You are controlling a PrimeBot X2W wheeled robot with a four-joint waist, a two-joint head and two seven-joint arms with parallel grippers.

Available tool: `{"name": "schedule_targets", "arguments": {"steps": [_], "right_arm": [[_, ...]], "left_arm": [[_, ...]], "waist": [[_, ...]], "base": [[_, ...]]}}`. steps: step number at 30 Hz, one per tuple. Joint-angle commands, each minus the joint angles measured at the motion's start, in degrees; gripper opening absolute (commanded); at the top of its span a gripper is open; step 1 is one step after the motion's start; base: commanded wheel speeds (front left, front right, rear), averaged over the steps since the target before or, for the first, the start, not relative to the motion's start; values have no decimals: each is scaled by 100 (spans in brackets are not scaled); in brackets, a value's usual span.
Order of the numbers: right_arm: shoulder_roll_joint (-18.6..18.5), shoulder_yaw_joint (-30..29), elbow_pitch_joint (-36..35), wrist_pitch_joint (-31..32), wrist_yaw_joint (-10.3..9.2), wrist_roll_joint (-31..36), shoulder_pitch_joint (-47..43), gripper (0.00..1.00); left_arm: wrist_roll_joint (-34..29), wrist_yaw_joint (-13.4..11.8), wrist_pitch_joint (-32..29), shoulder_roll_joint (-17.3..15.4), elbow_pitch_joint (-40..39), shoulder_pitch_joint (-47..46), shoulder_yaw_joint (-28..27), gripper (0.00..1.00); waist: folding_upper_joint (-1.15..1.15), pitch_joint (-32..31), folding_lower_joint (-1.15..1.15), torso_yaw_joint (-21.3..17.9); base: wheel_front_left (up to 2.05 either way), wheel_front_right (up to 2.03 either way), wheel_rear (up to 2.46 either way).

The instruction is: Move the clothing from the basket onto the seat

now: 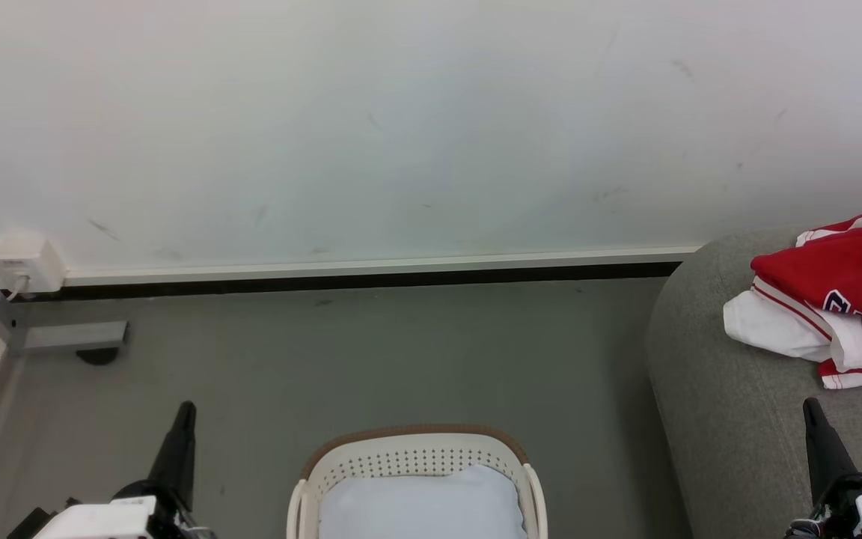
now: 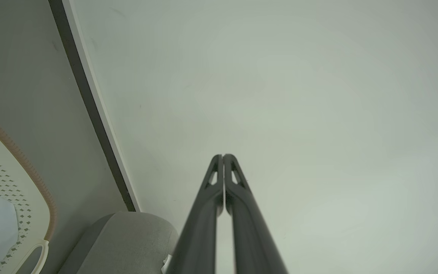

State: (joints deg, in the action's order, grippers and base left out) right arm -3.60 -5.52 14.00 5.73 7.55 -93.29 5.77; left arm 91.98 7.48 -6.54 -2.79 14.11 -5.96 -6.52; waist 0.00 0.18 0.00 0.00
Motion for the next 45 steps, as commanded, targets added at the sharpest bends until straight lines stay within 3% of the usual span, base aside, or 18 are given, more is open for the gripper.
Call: {"name": "schedule_targets", "arguments": {"steps": [1, 45], "right_arm": [[-3, -16, -9, 21, -12, 15, 65, 0], [32, -64, -5, 63, -12, 57, 72, 0]], "left_arm": [[77, 2, -20, -11, -16, -48, -16, 0], [79, 2, -19, -11, -16, -48, -15, 0]], "waist": [[0, 0, 0, 0], [0, 0, 0, 0]], "base": [[0, 0, 0], [0, 0, 0]]}}
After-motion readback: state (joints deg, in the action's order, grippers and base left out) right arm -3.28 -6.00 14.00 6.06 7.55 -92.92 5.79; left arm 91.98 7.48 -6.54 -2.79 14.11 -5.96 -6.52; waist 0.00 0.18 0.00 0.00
